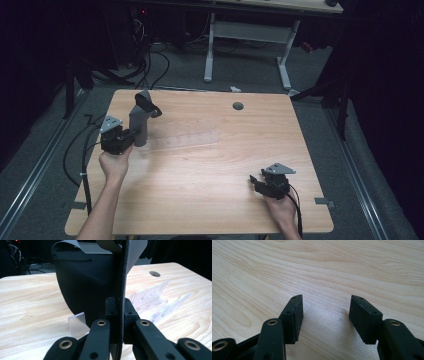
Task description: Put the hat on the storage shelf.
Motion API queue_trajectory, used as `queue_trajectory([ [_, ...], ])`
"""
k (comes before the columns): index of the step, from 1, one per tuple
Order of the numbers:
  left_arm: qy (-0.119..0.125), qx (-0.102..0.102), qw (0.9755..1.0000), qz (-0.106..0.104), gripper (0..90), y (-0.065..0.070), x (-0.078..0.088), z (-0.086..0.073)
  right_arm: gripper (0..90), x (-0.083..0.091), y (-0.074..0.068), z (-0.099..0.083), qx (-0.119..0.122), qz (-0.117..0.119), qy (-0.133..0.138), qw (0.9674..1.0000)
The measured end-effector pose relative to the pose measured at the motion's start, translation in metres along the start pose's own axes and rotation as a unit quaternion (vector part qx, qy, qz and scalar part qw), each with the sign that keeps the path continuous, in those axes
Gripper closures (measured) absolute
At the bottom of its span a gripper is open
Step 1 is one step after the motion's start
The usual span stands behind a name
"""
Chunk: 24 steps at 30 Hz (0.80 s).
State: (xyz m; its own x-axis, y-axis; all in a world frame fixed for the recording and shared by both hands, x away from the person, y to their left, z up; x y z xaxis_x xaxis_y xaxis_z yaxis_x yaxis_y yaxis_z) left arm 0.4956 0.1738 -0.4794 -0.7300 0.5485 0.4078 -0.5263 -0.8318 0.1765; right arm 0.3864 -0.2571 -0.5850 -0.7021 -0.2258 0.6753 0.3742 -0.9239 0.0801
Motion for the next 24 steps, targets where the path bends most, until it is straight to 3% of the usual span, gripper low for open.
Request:
queue_trajectory([
  [3, 0.000, 0.007, 1.0000, 0.001, 86.4, -0.002, 0.001, -0.002, 45.2, 0.000, 0.000, 0.000, -0.001, 0.001, 0.000, 1.0000],
  [17, -0.025, 0.000, 0.9997, 0.006, 86.4, 0.002, 0.005, -0.017, 45.2, 0.000, 0.000, 0.000, -0.001, 0.002, 0.000, 1.0000],
  [24, -0.032, -0.026, 0.9991, 0.013, 86.8, 0.005, 0.008, -0.024, 45.1, 0.000, 0.000, 0.000, -0.001, 0.004, -0.001, 1.0000],
])
Point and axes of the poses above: each handheld gripper's, and its own axes: x roughly backward along the jaws, z roughly out of its top, y roughly to its right, the point moved 8 cm from there along -x, roughly forward along the jaws, and after that the axes turned 4 degrees about -z, right-handed, at the moved point
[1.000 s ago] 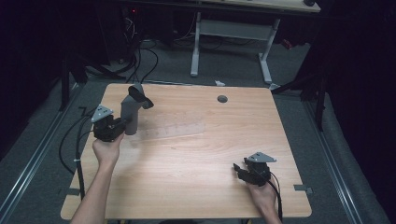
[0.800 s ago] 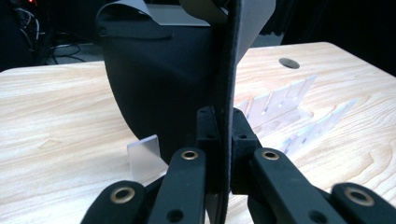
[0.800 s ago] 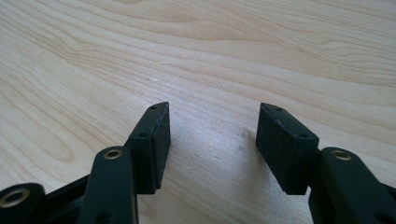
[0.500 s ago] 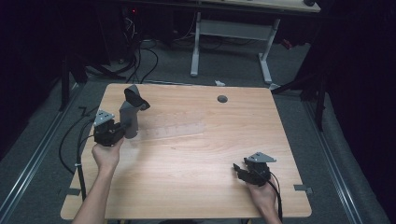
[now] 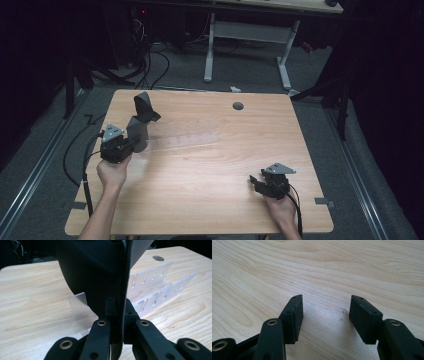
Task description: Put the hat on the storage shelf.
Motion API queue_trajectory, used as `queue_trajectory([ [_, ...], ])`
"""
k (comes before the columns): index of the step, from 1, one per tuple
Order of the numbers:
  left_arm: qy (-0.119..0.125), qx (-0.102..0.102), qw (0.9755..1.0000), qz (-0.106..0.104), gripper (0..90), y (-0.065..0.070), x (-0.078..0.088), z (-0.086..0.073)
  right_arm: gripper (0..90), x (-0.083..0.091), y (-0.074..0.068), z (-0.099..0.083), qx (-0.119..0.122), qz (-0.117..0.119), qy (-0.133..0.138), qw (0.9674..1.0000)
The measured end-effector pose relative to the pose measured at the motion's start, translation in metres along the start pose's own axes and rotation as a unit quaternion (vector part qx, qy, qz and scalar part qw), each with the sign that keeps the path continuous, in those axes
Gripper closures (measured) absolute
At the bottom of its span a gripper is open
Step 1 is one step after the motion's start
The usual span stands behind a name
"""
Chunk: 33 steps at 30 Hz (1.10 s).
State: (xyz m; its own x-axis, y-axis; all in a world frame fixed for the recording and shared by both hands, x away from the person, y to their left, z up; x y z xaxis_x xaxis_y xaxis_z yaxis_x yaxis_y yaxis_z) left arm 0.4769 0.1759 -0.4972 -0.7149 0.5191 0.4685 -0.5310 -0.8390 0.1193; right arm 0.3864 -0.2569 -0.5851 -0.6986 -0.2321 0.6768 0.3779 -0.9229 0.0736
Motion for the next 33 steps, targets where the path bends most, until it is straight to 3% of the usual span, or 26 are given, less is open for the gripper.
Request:
queue_trajectory([
  [9, 0.008, -0.006, 0.9999, 0.010, 86.9, -0.005, -0.002, -0.001, 45.0, 0.000, 0.000, 0.000, 0.000, 0.001, 0.000, 1.0000],
  [12, 0.007, 0.003, 0.9999, 0.009, 86.7, -0.007, -0.001, -0.001, 45.0, 0.000, 0.000, 0.000, -0.001, 0.001, 0.000, 1.0000],
  [15, -0.005, 0.014, 0.9999, 0.007, 86.4, -0.009, -0.002, -0.003, 45.0, 0.000, 0.000, 0.000, -0.001, 0.001, 0.000, 1.0000],
  [23, -0.018, 0.012, 0.9997, 0.009, 86.4, -0.011, -0.002, -0.007, 45.0, 0.000, 0.000, 0.000, -0.001, 0.001, 0.000, 1.0000],
  [29, -0.016, -0.036, 0.9991, 0.012, 87.1, -0.008, -0.003, -0.007, 45.0, 0.000, 0.000, 0.000, -0.001, 0.001, 0.000, 1.0000],
  [33, -0.017, -0.058, 0.9981, 0.011, 87.2, -0.008, -0.004, -0.005, 44.9, 0.000, 0.000, 0.000, -0.001, 0.001, -0.001, 1.0000],
])
Point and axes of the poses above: each handheld gripper's, and its own axes: x roughly backward along the jaws, z roughly out of its top, y roughly to its right, the point moved 8 cm from there along -x, roughly forward along the jaws, and after that the axes turned 4 degrees about -z, right-handed, at the moved point
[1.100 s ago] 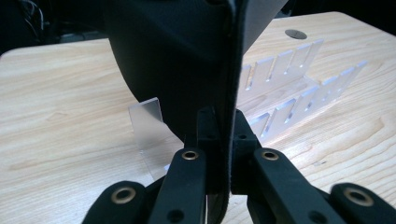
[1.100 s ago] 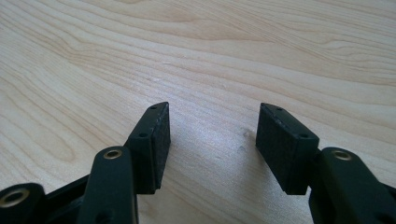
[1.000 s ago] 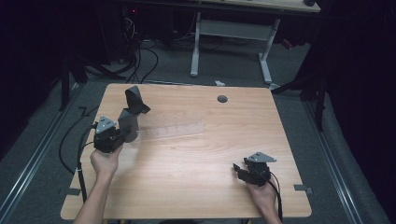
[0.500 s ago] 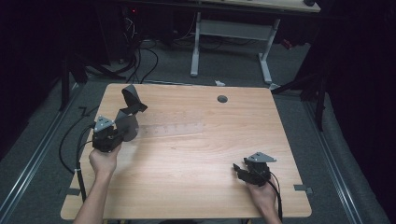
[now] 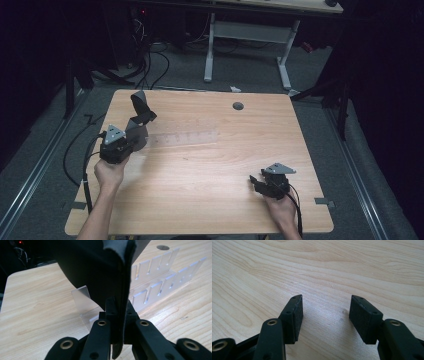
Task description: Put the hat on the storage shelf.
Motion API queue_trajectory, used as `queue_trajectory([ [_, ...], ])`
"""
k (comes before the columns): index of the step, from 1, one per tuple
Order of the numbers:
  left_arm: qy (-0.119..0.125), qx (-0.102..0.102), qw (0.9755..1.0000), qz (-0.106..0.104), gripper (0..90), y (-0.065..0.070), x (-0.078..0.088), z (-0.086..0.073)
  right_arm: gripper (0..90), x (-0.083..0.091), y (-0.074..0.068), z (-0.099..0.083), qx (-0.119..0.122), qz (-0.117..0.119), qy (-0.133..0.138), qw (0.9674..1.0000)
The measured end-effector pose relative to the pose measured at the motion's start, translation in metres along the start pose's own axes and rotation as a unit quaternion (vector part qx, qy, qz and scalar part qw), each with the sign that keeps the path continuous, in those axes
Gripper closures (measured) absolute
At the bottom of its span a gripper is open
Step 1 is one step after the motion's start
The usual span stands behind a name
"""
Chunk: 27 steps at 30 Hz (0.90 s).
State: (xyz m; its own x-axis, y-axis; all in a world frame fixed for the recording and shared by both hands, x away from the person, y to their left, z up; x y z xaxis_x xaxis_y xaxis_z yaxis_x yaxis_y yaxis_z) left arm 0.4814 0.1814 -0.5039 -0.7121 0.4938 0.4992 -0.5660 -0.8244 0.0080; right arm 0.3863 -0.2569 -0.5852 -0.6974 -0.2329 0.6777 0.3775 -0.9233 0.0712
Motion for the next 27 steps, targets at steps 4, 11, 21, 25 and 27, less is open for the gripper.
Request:
queue_trajectory([
  [4, 0.012, -0.013, 0.9998, -0.003, 87.2, -0.001, 0.000, 0.009, 44.9, 0.000, 0.000, 0.000, 0.000, 0.000, 0.000, 1.0000],
  [11, 0.012, 0.013, 0.9998, -0.012, 86.8, -0.006, -0.009, 0.001, 44.9, 0.000, 0.000, 0.000, 0.000, 0.000, 0.000, 1.0000],
  [21, 0.005, 0.064, 0.9977, -0.023, 75.1, -0.010, -0.006, -0.009, 44.8, 0.000, 0.000, 0.000, -0.001, 0.000, 0.000, 1.0000],
  [25, -0.002, 0.093, 0.9953, -0.028, 58.3, -0.010, -0.006, -0.014, 44.8, 0.000, 0.000, 0.000, -0.001, 0.000, 0.000, 1.0000],
  [27, -0.008, 0.100, 0.9945, -0.028, 48.5, -0.010, -0.005, -0.018, 44.8, 0.000, 0.000, 0.000, -0.001, 0.000, 0.000, 1.0000],
])
Point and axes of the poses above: each handheld gripper's, and its own axes: x roughly backward along the jaws, z roughly out of its top, y roughly to its right, the point moved 8 cm from there along -x, roughly forward along the jaws, and after that the axes turned 4 degrees about -z, right-handed, at the moved point
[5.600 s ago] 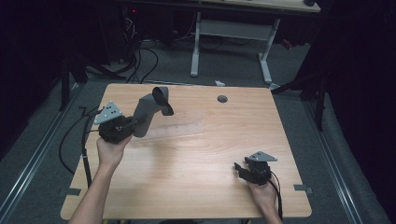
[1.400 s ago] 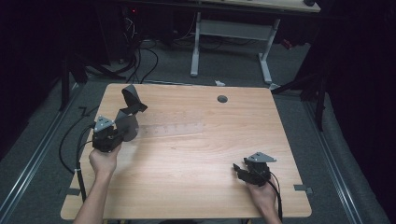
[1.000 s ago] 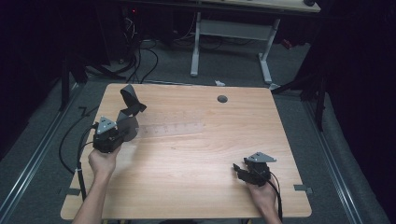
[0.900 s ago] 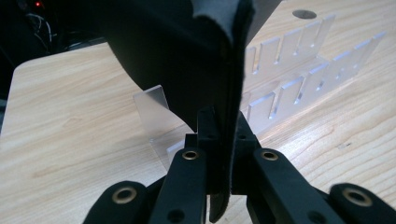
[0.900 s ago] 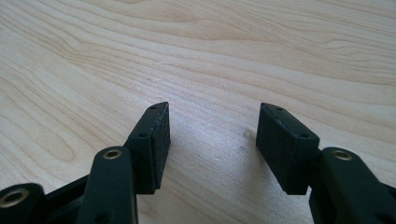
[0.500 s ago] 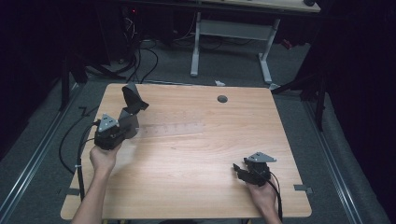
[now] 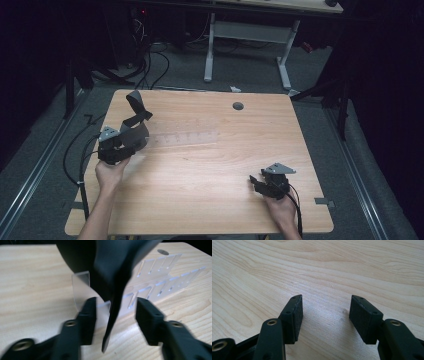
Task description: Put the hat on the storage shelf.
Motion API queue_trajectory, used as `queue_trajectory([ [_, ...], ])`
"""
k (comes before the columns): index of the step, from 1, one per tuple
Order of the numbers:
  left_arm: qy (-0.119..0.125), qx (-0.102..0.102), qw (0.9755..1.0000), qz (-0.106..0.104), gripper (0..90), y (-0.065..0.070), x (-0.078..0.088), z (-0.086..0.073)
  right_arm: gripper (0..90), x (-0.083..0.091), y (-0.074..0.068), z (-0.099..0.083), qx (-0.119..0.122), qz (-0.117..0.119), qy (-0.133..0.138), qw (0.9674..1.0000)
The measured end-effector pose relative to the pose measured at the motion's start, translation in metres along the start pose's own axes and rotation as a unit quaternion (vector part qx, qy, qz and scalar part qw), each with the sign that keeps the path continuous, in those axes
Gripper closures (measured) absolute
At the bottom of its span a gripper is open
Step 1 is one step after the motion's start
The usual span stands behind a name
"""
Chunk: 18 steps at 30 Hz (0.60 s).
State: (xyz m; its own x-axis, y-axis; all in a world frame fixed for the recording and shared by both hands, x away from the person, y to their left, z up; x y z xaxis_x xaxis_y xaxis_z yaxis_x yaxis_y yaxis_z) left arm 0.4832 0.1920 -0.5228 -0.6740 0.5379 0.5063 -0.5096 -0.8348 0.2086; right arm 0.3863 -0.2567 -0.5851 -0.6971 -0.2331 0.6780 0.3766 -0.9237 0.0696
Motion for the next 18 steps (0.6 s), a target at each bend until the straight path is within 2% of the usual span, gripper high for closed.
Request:
queue_trajectory([
  [3, -0.012, 0.004, 0.9999, 0.006, 38.0, 0.000, 0.001, -0.007, 44.7, 0.000, 0.000, 0.000, 0.000, 0.000, 0.000, 1.0000],
  [7, -0.024, 0.011, 0.9996, 0.003, 32.9, 0.002, 0.003, -0.019, 44.7, 0.000, 0.000, 0.000, -0.001, 0.000, 0.000, 1.0000],
  [13, -0.063, 0.002, 0.9980, 0.003, 29.7, 0.012, 0.001, -0.049, 44.7, 0.000, 0.000, 0.000, -0.001, 0.000, 0.000, 1.0000],
  [18, -0.068, 0.000, 0.9976, 0.007, 30.1, 0.020, 0.002, -0.067, 44.6, 0.000, 0.000, 0.000, -0.001, 0.000, 0.000, 1.0000],
])
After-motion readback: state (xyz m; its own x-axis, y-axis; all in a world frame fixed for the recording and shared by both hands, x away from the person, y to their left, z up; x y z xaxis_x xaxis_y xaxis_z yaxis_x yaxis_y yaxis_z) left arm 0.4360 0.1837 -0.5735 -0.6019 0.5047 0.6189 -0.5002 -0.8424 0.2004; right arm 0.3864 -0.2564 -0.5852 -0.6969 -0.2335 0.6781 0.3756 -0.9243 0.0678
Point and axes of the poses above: each handheld gripper's, and its own axes: x roughly backward along the jaws, z roughly out of its top, y roughly to its right, the point moved 8 cm from there along -x, roughly forward along the jaws, and after that the axes turned 4 degrees about -z, right-handed, at the moved point
